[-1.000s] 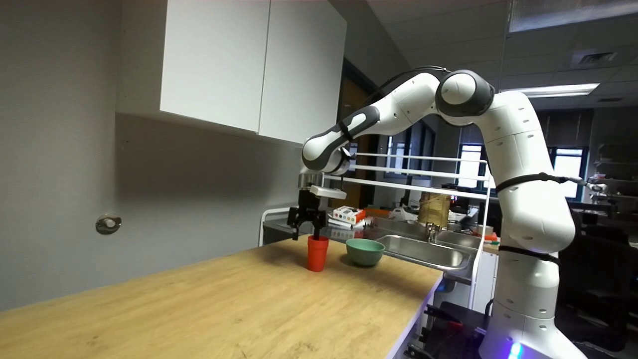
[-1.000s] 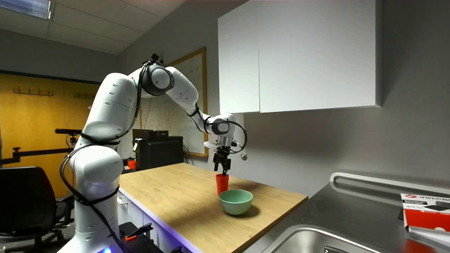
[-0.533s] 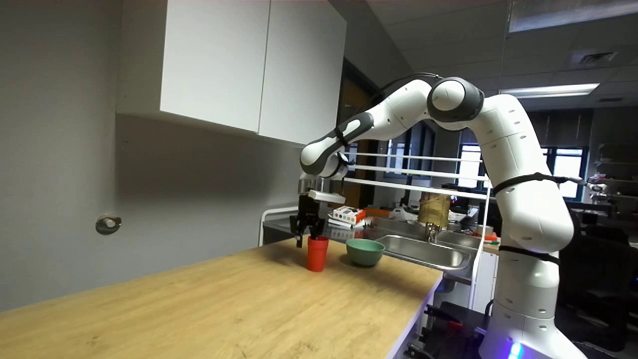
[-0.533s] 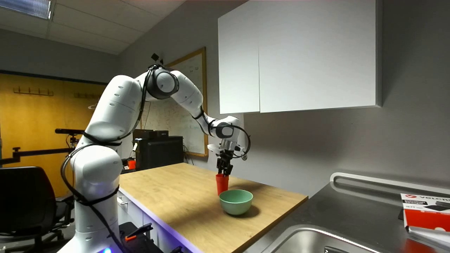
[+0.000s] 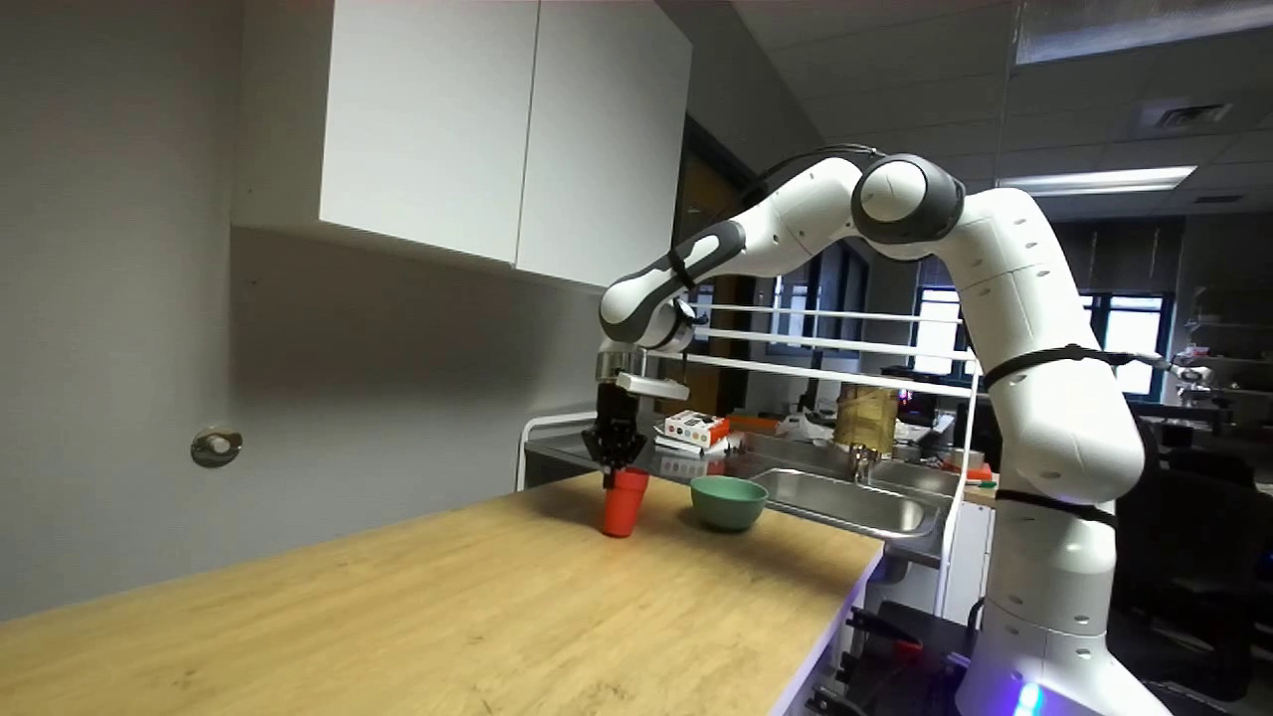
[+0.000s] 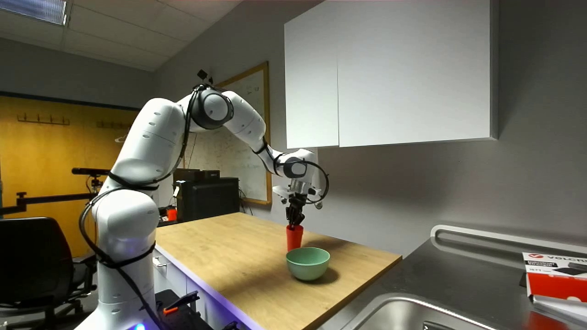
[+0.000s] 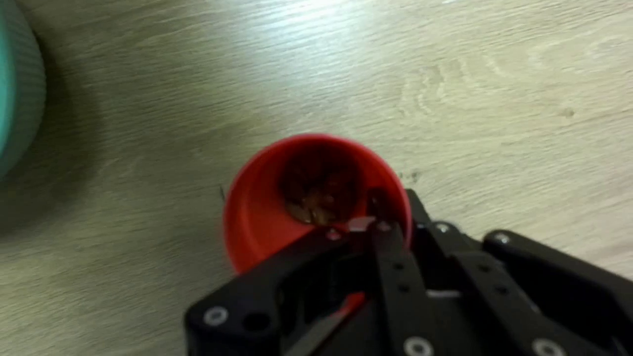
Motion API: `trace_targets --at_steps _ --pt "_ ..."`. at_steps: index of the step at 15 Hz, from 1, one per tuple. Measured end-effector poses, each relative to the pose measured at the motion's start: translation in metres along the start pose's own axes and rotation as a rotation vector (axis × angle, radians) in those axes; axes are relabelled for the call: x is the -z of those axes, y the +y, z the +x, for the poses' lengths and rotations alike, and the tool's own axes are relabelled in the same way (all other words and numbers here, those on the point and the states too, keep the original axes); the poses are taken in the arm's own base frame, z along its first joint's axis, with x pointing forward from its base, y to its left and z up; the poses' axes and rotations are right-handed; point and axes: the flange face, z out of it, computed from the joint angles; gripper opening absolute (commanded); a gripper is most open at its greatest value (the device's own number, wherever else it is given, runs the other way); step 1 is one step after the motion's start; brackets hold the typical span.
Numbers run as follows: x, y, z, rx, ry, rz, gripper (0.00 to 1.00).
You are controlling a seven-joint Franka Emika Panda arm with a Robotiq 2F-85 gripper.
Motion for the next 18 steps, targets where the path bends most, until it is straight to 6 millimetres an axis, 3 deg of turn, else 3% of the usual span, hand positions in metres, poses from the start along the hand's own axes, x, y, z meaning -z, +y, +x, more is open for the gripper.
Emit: trace_targets --at_steps 4,8,13,18 --pt "0.016 0.013 -0.001 -0.012 0.024 0.004 0.02" --pt "0.05 0.042 -0.012 -0.028 0.074 0.023 0.02" --pt "0.089 0.096 -0.039 -0.033 0.145 0.151 0.02" --pt "0.085 0.159 -0.056 -0.016 0.193 0.345 0.02"
